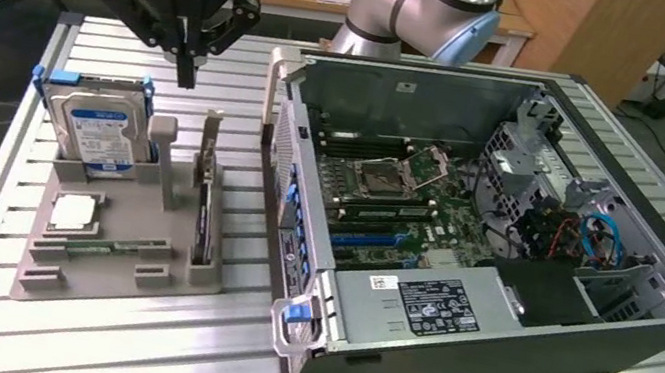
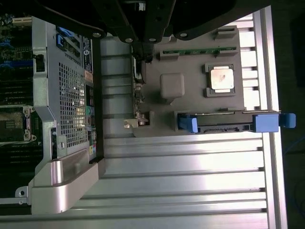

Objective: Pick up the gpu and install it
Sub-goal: 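Pick up the gpu and move the gpu toward the slot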

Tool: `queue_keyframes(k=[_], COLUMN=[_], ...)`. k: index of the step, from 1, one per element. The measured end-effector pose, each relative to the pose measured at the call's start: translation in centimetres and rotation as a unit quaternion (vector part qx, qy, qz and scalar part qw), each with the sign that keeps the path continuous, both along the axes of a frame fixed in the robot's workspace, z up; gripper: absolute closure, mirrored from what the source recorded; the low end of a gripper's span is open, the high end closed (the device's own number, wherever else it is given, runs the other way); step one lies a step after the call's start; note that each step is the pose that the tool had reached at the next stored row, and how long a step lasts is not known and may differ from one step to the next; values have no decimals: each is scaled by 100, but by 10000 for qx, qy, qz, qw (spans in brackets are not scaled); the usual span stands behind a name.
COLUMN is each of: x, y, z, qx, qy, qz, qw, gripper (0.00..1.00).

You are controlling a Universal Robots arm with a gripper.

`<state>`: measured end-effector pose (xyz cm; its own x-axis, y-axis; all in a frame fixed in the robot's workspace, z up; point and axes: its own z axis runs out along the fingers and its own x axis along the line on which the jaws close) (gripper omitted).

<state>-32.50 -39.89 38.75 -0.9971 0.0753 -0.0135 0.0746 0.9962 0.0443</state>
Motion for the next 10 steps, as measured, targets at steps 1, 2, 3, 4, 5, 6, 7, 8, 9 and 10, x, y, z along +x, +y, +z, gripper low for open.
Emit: queue_keyframes(k=[1, 2, 3, 4, 5, 6, 7, 8, 9, 10], x=[0, 0, 0, 0, 0, 0, 0, 0, 0, -1], y=[0, 0, 0, 0, 0, 0, 0, 0, -1, -5], z=[0, 0, 0, 0, 0, 0, 0, 0, 0, 0], qx=[0, 0, 0, 0, 0, 0, 0, 0, 0, 0], qy=[0, 0, 0, 0, 0, 0, 0, 0, 0, 0], qz=[0, 0, 0, 0, 0, 0, 0, 0, 0, 0], qw=[10000, 10000, 10000, 10000, 10000, 10000, 10000, 10000, 10000, 10000], gripper=[90, 90, 90, 90, 90, 90, 90, 90, 90, 90])
